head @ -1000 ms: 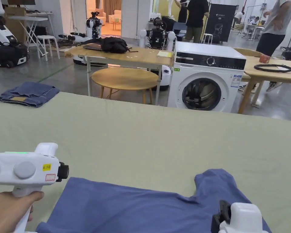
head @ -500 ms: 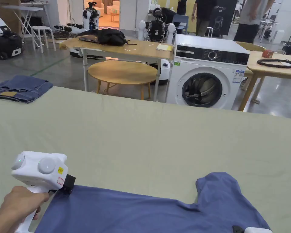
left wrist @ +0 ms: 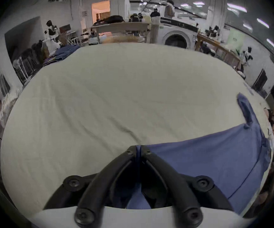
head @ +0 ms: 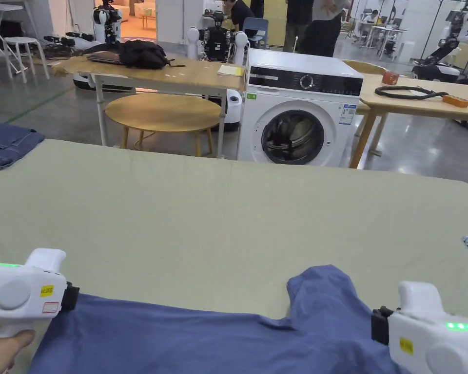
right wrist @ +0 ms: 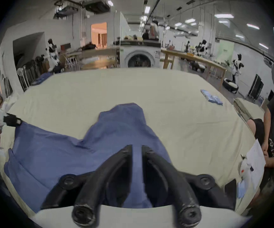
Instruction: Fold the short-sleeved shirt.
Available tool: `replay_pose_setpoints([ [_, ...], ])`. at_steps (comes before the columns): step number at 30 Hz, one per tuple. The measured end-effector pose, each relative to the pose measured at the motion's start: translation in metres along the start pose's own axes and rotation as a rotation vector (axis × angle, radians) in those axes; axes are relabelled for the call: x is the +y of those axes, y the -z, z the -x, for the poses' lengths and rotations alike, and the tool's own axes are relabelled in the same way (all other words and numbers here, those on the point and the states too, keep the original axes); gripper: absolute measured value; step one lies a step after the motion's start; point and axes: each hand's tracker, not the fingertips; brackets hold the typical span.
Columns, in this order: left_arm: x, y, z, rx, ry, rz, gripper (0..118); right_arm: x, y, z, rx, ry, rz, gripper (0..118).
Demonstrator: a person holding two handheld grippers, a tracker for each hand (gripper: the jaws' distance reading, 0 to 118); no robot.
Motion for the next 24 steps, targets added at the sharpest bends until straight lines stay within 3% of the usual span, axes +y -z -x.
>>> replay_pose_setpoints([
  [2, -0.001, -0.008, 0.0, -0.006, -0.003, -0.018, 0, 0.019, 0.033, -0.012, 0.007, -0.019, 0.089, 62],
  [3, -0.001, -0.011, 0.0, -0.005, -0.01, -0.026, 0, 0.025, 0.049, -0.017, -0.001, -0.029, 0.099, 68],
  [8, -0.003, -0.017, -0.005, 0.002, -0.005, -0.045, 0, 0.043, 0.117, -0.029, 0.059, -0.042, 0.243, 68],
  [12, -0.005, -0.019, -0.008, 0.0, -0.008, -0.041, 0, 0.041, 0.147, -0.031, 0.033, -0.028, 0.343, 67],
  [15, -0.008, -0.018, -0.007, 0.003, -0.008, -0.032, 0, 0.037, 0.148, -0.029, 0.035, -0.005, 0.321, 36],
  [17, -0.01, -0.019, -0.008, 0.007, -0.008, -0.03, 0, 0.038, 0.145, -0.026, 0.04, -0.024, 0.293, 0],
  [21, -0.013, -0.023, -0.008, 0.005, -0.017, -0.033, 0, 0.04, 0.147, -0.029, 0.028, -0.048, 0.253, 0],
  [24, -0.014, -0.034, -0.007, -0.004, -0.023, -0.048, 0, 0.044, 0.147, -0.028, 0.052, -0.001, 0.186, 0],
])
